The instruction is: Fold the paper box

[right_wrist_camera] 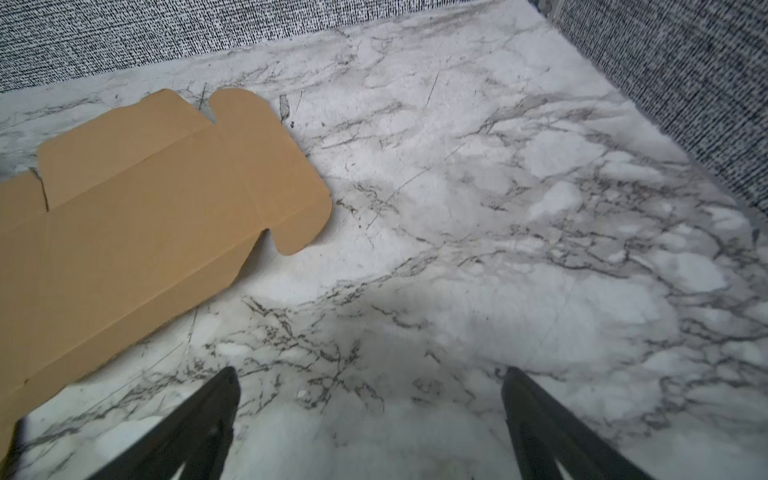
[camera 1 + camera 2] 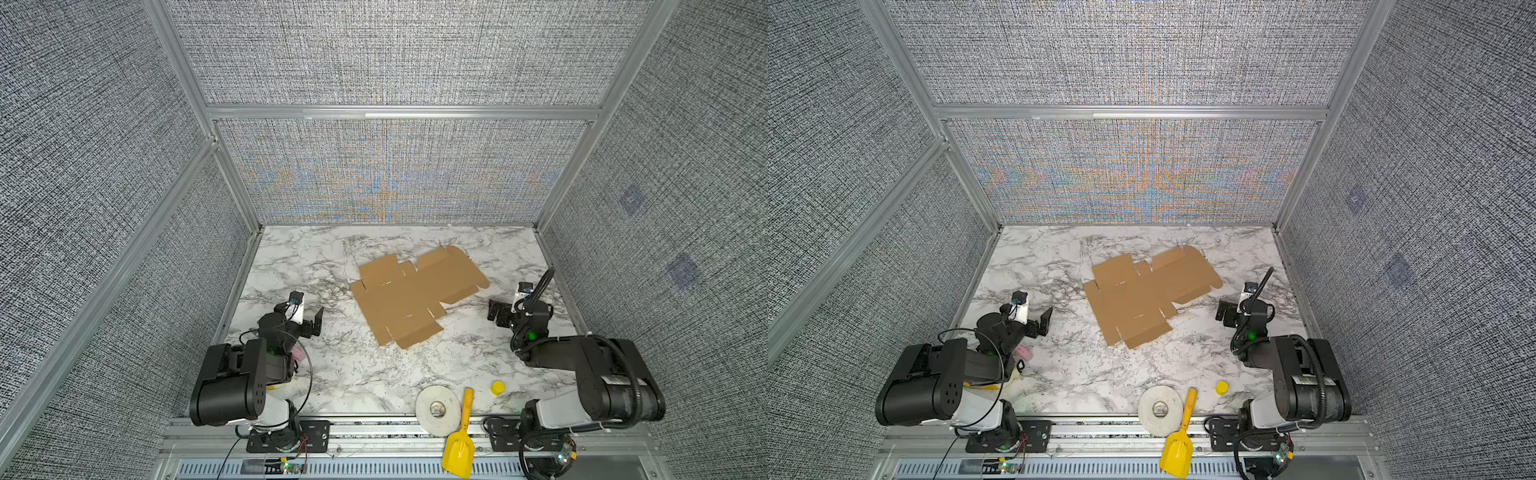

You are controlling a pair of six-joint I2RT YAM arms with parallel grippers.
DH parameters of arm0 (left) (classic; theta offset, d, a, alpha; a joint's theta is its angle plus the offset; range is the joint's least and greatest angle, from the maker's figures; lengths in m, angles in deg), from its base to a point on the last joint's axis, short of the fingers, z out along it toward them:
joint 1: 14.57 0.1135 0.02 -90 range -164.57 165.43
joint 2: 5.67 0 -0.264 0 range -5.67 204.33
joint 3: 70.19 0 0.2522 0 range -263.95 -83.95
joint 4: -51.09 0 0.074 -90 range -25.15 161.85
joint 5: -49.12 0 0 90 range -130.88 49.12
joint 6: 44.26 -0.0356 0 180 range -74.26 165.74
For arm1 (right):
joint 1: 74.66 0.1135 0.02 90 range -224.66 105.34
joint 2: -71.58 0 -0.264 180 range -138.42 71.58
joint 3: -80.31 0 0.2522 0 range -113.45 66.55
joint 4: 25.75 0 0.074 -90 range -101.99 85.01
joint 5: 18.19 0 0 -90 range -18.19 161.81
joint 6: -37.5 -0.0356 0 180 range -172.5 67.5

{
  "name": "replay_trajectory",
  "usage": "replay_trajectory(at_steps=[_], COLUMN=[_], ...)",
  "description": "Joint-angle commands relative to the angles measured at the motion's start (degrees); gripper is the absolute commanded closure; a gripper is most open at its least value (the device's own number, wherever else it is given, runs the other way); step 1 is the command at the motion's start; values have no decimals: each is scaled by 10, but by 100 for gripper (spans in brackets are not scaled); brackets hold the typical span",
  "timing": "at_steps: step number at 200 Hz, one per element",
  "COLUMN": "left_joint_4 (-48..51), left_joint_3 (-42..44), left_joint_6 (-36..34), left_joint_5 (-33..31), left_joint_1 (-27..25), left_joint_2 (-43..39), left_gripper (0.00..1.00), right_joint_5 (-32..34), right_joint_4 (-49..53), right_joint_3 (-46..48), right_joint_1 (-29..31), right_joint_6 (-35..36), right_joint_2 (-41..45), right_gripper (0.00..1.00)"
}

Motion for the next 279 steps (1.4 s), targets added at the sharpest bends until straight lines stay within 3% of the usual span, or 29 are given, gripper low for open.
replay_trajectory(at_steps=[1,182,205,222,250,279], left_joint_4=[-178,-185,-168,-163,-140,117], left_joint_3=[-5,-4,-5,-4,-10,-127], left_joint_6=[74,76,71,68,68,82], left_joint_5=[7,7,13,18,39,40], left_joint_1=[-2,-2,-2,-2,-1,-1], left_joint_2=[33,36,23,13,-11,-90], left_gripper=[1,1,1,1,1,1], right_joint_5=[41,40,39,55,45,9], right_joint_4=[-134,-135,-131,-25,232,402], right_joint_3=[-9,-8,4,-19,-127,-218], right_joint_1=[3,3,7,13,13,20], right_joint_6=[51,50,55,51,-32,-130], right_joint_2=[-32,-32,3,72,155,185], right_gripper=[1,1,1,1,1,1])
